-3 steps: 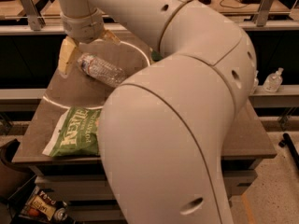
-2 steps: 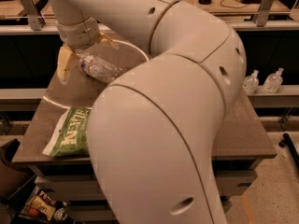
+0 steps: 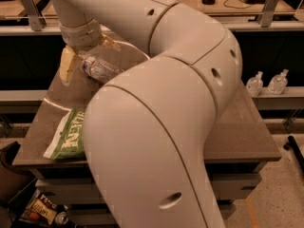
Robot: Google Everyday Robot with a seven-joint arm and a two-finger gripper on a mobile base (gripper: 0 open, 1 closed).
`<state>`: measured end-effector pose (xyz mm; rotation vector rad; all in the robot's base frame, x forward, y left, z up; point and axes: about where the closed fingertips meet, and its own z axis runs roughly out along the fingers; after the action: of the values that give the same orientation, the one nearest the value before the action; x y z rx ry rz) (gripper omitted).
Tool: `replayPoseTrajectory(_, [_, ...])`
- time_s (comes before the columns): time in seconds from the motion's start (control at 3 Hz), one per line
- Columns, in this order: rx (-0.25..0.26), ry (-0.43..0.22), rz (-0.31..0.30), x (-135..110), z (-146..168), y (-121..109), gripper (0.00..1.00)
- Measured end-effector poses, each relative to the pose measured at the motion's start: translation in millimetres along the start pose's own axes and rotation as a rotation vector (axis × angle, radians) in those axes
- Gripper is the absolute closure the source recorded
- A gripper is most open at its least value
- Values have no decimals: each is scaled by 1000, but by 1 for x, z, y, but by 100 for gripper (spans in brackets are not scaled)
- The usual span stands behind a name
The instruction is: Place water bottle upright
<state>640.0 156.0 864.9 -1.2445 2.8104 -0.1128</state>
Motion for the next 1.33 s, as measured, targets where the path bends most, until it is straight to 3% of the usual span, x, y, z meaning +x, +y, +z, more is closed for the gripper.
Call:
replayPoseTrajectory(0.67, [-84, -25, -12, -7, 8, -10, 0])
replayPoseTrajectory(1.33, [-130, -19, -40, -13, 25, -4, 40])
